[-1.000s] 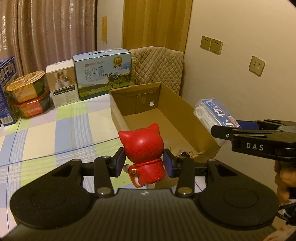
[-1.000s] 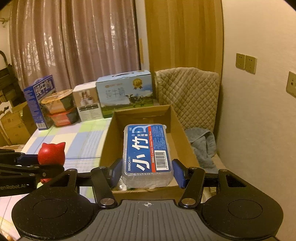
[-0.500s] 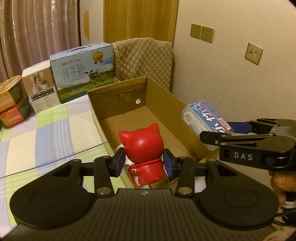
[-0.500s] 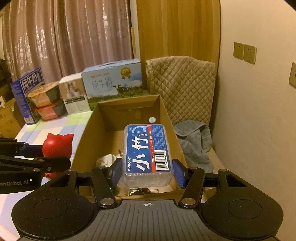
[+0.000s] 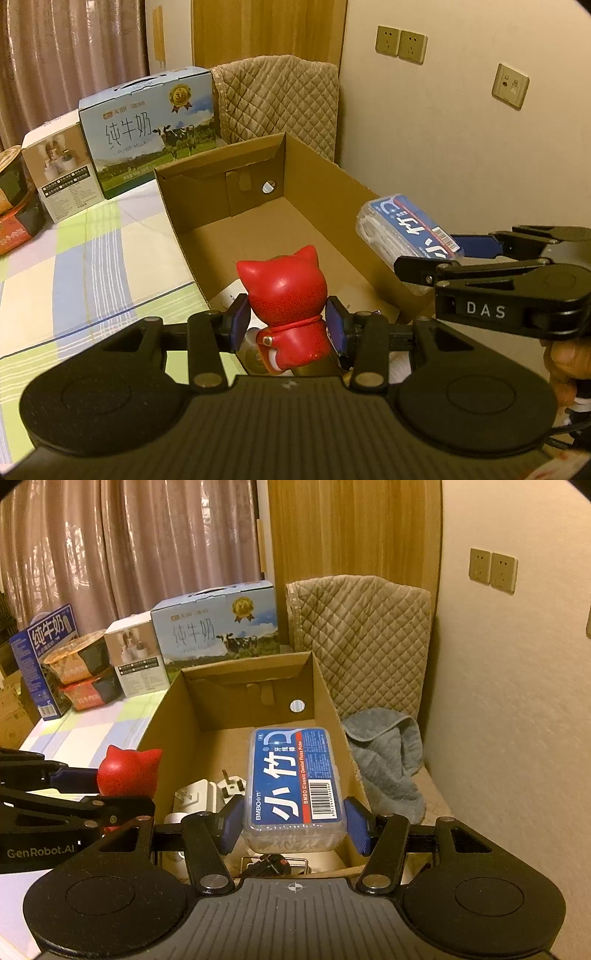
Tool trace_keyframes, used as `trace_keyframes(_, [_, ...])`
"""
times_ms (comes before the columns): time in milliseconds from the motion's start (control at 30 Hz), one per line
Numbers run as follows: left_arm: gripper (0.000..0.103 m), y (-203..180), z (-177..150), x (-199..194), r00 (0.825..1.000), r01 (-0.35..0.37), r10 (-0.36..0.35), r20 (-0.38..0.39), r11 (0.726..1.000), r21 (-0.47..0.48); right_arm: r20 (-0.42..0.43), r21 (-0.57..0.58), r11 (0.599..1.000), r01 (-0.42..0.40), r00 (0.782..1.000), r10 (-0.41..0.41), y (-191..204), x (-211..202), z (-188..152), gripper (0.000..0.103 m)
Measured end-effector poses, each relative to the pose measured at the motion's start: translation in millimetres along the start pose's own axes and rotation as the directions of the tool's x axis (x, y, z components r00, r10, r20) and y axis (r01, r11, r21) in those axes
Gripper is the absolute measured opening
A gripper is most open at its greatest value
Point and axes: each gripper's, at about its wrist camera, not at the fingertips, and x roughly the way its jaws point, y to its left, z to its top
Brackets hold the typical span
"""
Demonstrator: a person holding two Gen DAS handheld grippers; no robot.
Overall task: Organize rigid objects
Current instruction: 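Lower the cat figure into the box and open the left tool while the right tool releases the toothpick box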
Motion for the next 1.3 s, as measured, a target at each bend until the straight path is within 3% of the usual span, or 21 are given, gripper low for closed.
trace_keyframes(1033, [0.04,-4.6,-1.6,38.0,0.998,0.027,-0.027,-0.052,1.0,0.01,-0.03,0.028,1.0,-0.004,1.0,0.005,-7.4,23.6,-8.1,0.054])
trace_keyframes(1067, [0.048,-4.2,-1.8,38.2,0.999,0.025,-0.024,-0.048,1.0,0.008,-0.031,0.03,1.0,-0.004,1.0,0.004,-7.7,23.8,-8.3,0.054])
trace_keyframes(1100, [0.064,-3.4,-1.9,37.3,0.999,0.016,-0.016,-0.036,1.0,0.006,-0.032,0.031,1.0,-0.003,0.999,0.004,-7.1,23.8,-8.2,0.054])
trace_keyframes(1300, [0.066,6.5,-1.1,30.1,1.0,-0.01,0.009,-0.013,1.0,-0.013,-0.033,0.038,0.999,-0.002,0.999,0.004,-9.2,23.1,-9.3,0.054])
